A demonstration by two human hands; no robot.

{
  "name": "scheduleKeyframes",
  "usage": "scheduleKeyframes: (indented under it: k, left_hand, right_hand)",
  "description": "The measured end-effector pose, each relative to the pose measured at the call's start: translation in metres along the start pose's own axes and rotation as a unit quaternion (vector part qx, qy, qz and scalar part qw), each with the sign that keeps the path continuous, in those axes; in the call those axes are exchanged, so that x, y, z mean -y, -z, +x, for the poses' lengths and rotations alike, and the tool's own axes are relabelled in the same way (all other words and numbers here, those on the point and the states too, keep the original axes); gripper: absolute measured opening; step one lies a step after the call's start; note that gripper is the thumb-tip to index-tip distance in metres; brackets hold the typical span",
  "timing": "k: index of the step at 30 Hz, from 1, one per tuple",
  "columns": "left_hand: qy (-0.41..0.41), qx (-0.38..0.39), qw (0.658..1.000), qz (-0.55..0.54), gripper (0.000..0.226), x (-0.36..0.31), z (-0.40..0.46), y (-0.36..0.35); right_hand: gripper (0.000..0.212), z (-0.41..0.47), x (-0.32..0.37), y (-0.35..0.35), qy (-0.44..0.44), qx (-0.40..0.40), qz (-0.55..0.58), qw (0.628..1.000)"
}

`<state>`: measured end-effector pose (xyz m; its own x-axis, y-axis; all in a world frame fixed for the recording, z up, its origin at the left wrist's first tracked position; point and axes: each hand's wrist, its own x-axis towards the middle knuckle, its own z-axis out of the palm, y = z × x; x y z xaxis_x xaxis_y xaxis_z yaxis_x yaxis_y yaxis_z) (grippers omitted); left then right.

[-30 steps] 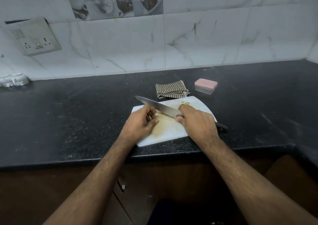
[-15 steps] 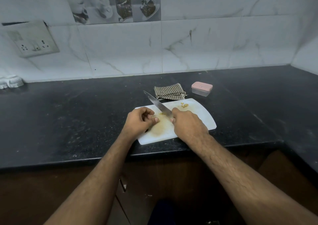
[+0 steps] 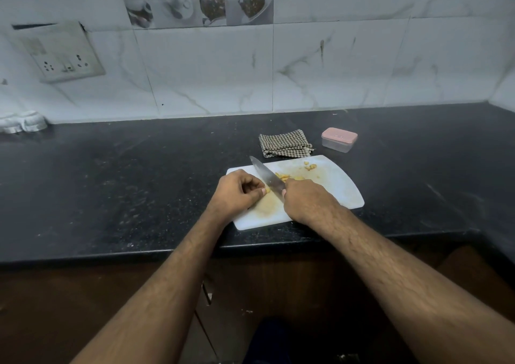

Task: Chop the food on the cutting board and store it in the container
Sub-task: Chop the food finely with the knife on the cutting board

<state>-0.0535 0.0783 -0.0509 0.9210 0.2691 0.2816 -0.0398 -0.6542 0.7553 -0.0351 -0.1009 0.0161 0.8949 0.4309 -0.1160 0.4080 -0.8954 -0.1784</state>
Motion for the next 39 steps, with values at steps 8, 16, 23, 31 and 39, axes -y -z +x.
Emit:
scheduleKeyframes:
  k: [8,16,23,31,39]
  left_hand:
    - [0.001,-0.002,1.0,0.021,0.007,0.001,0.002,-0.002]
    - [0.002,0.001,1.0,0.03,0.008,0.001,0.003,-0.003]
    - [-0.009,-0.003,0.999,0.036,0.005,-0.001,0.002,-0.002]
    - [-0.011,0.001,0.999,0.038,0.004,0.0,0.003,-0.004]
    - [-0.047,0.002,0.994,0.095,0.001,-0.002,0.0,-0.004]
  right_hand:
    - [0.03,-0.002,0.002,0.006,-0.004,-0.002,-0.028,1.0]
    - [0.031,-0.009,0.008,0.009,0.003,0.005,-0.032,0.999]
    - [0.033,-0.012,0.008,0.01,0.012,0.003,-0.03,0.999]
    - [0.032,-0.017,0.01,0.011,0.007,-0.004,-0.035,0.999]
    - [0.034,-0.026,0.013,0.017,0.01,-0.008,-0.054,0.998]
